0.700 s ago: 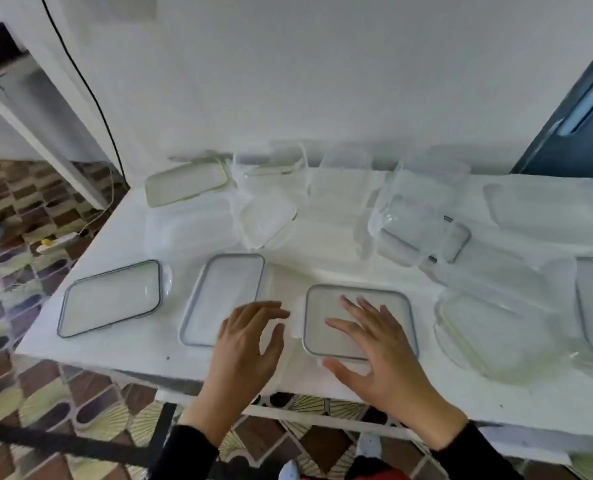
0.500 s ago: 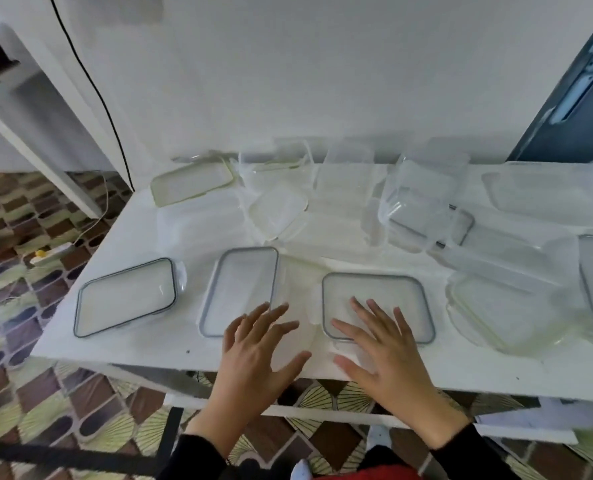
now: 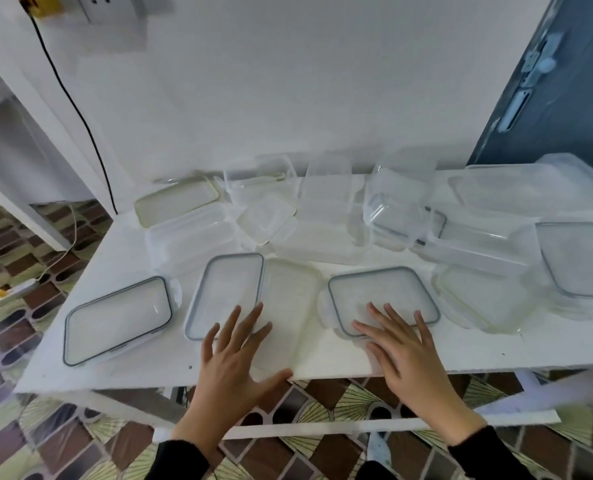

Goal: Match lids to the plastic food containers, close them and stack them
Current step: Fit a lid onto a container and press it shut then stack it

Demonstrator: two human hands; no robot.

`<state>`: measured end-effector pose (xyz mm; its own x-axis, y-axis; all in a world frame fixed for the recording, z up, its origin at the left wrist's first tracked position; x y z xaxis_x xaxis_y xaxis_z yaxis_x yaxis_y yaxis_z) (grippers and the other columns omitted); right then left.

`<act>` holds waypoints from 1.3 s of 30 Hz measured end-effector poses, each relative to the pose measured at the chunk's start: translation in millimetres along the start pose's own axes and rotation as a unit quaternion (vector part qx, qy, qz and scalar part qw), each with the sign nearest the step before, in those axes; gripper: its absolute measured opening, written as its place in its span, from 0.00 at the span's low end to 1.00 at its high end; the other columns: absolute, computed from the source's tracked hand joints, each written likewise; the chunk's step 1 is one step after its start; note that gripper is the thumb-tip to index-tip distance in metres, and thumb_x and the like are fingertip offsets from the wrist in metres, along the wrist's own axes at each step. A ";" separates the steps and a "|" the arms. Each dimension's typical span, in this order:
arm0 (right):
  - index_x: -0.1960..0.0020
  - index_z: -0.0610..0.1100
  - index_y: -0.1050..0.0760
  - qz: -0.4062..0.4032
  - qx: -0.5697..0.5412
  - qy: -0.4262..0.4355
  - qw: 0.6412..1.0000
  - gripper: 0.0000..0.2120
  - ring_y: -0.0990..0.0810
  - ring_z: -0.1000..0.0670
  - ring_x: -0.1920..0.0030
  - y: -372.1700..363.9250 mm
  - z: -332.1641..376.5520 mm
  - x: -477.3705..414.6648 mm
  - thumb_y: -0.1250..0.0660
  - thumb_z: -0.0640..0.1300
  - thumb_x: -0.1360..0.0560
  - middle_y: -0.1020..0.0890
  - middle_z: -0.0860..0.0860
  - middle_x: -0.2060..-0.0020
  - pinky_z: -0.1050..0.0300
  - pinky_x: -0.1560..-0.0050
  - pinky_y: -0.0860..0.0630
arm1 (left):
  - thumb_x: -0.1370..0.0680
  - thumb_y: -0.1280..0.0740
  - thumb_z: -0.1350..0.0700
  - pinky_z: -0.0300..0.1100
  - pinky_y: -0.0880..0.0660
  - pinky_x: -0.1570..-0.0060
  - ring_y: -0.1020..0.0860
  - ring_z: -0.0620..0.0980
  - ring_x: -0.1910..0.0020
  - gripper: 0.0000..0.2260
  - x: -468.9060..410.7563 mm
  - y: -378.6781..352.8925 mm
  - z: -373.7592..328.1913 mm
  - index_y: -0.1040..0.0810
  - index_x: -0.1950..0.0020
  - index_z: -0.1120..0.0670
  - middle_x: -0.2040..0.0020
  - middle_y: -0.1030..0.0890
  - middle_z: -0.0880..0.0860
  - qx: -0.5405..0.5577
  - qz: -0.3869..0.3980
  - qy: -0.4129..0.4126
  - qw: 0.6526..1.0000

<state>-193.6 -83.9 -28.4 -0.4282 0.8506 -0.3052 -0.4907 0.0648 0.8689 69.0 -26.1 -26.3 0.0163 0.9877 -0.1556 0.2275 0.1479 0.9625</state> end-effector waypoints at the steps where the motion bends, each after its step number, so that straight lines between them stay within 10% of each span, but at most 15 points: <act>1: 0.31 0.59 0.29 0.000 -0.001 0.000 1.000 0.19 0.37 0.53 0.25 0.5 -0.1 0.4 0.52 0.57 0.17 0.31 0.56 0.28 0.42 0.26 0.49 | 0.29 0.41 0.27 0.50 0.54 0.26 0.50 0.46 0.21 0.32 1.4 0.6 3.9 0.27 0.31 0.43 0.21 0.44 0.43 0.002 -0.005 0.007 1.000; 7: 0.33 0.59 0.26 0.022 -0.033 -0.019 0.999 0.19 0.41 0.57 0.24 -0.5 -1.1 -2.3 0.45 0.58 0.21 0.32 0.59 0.27 0.42 0.24 0.50 | 0.28 0.37 0.44 0.46 0.51 0.27 0.41 0.50 0.23 0.11 8.9 11.5 14.8 0.22 0.48 0.40 0.24 0.36 0.46 0.078 -0.087 0.013 0.993; 16: 0.30 0.57 0.30 0.034 -0.051 -0.083 0.995 0.26 0.45 0.54 0.22 24.0 -26.6 -29.5 0.43 0.65 0.24 0.40 0.55 0.24 0.50 0.23 0.54 | 0.25 0.38 0.52 0.44 0.35 0.35 0.32 0.45 0.30 0.08 -23.3 23.4 -37.0 0.21 0.50 0.44 0.33 0.26 0.43 0.177 -0.085 -0.056 0.979; 20: 0.21 0.50 0.47 0.130 0.065 -0.260 0.954 0.31 0.43 0.43 0.23 33.9 -64.2 -41.8 0.45 0.61 0.20 0.44 0.45 0.22 0.48 0.26 0.47 | 0.22 0.33 0.55 0.39 0.24 0.49 0.23 0.39 0.51 0.11 -67.7 10.6 -61.5 0.25 0.40 0.47 0.44 0.22 0.45 0.254 0.018 0.052 0.966; 26: 0.22 0.52 0.47 0.114 0.044 -0.292 0.949 0.31 0.37 0.43 0.28 38.3 -69.3 -46.2 0.44 0.60 0.21 0.32 0.46 0.29 0.47 0.27 0.43 | 0.20 0.41 0.41 0.44 0.36 0.32 0.33 0.53 0.30 0.30 -93.6 -20.7 -90.6 0.41 0.22 0.55 0.28 0.36 0.55 0.190 0.158 0.162 0.955; 34: 0.34 0.52 0.28 -0.073 -0.320 -0.254 0.910 0.15 0.25 0.59 0.39 85.5 -63.0 -60.0 0.38 0.42 0.19 0.23 0.56 0.40 0.67 0.40 0.29 | 0.44 0.17 0.45 0.55 0.21 0.45 0.18 0.57 0.49 0.40 -103.5 -2.0 -83.2 0.24 0.38 0.61 0.48 0.17 0.60 0.656 0.121 0.247 0.703; 39: 0.25 0.40 0.38 -0.092 -0.146 -0.188 0.967 0.26 0.33 0.47 0.27 94.7 -88.7 -119.8 0.37 0.36 0.22 0.31 0.45 0.28 0.65 0.30 0.37 | 0.52 0.15 0.45 0.42 0.19 0.61 0.15 0.55 0.57 0.39 -127.4 56.6 -76.8 0.22 0.48 0.61 0.57 0.15 0.58 0.704 0.023 0.202 0.681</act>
<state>-256.1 -225.9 55.9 -0.0347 0.9716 -0.2339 -0.7493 0.1296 0.6495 5.1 -139.7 65.1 -0.1499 0.9652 0.2144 0.9480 0.2019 -0.2461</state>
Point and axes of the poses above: each hand's wrist, its own x-axis away from the middle knuckle, its own y-axis out of the back of the hand, z = x × y, the point moved 7 cm from there along -x, towards the middle knuckle
